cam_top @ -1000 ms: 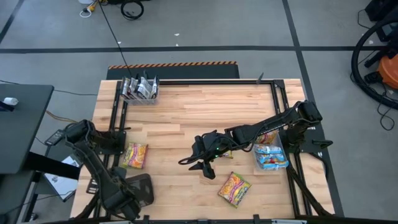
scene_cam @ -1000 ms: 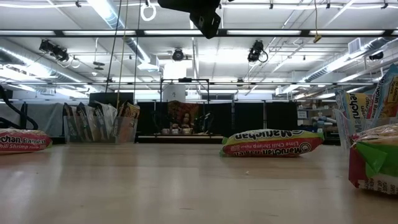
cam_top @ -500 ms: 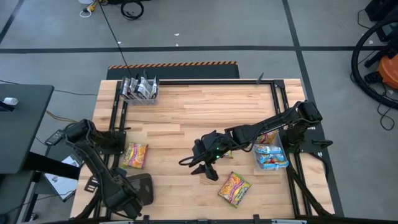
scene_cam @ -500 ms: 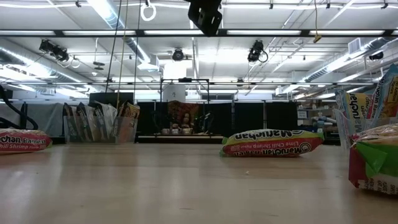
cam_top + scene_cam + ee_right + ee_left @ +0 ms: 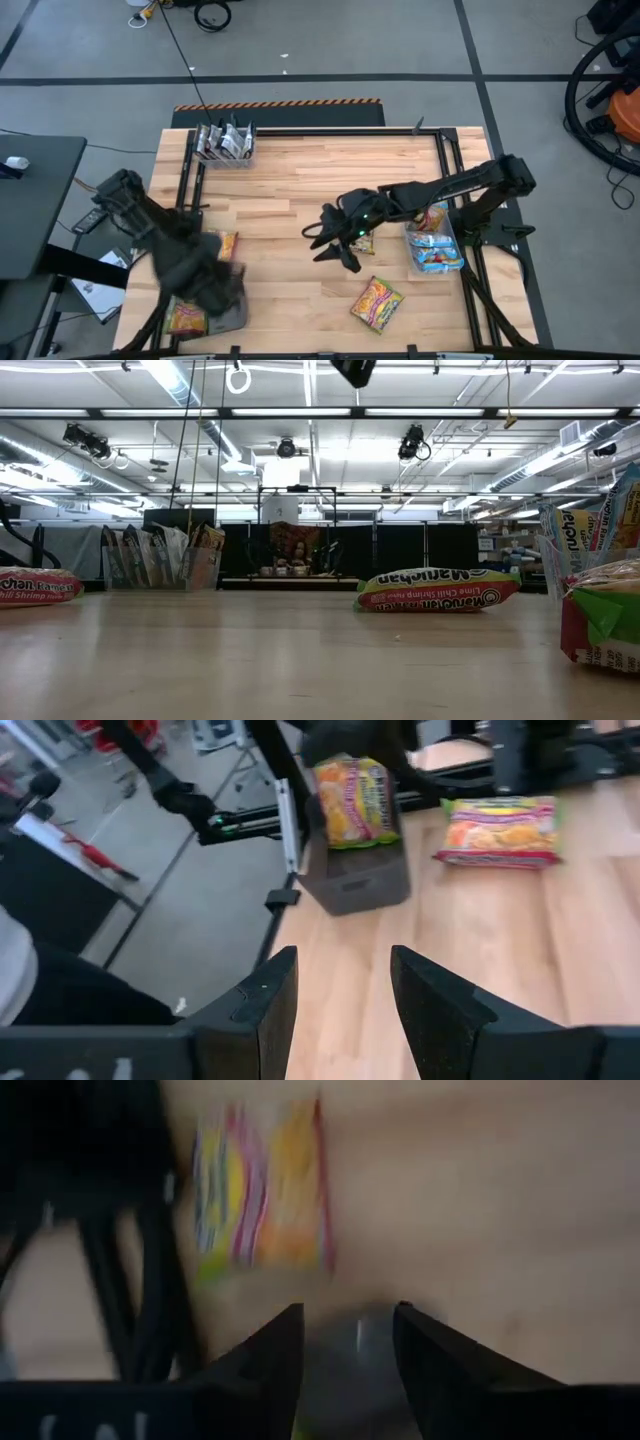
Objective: Sort Maruchan noodles
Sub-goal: Put the green noodle pack into the black bin
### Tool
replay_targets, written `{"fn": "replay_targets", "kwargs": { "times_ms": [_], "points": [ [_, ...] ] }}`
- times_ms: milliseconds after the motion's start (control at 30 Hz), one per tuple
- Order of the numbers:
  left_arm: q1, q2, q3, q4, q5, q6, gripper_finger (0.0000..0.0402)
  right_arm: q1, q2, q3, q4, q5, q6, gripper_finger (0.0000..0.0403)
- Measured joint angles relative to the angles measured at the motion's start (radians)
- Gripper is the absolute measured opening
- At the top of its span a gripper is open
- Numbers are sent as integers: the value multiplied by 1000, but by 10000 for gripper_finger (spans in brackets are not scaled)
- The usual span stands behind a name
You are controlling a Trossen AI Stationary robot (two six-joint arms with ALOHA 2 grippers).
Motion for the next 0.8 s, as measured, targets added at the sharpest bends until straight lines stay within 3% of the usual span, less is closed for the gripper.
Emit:
{"fn": "replay_targets", "kwargs": {
  "times_ms": [133,300,533,700,800],
  "points": [
    [173,17,-77,0,-102,153,156,-2,-47,0,-104,44,-4,168],
    [340,89,-173,63,-108,353,156,21,-109,0,-255,67,18,168],
    [496,114,-292,223,70,670,156,74,-178,0,-392,171,52,168],
    [503,113,-312,211,195,1046,156,102,-204,0,-443,227,56,168],
    [443,113,-313,137,198,1252,156,118,-207,0,-475,262,60,168]
  ]
}}
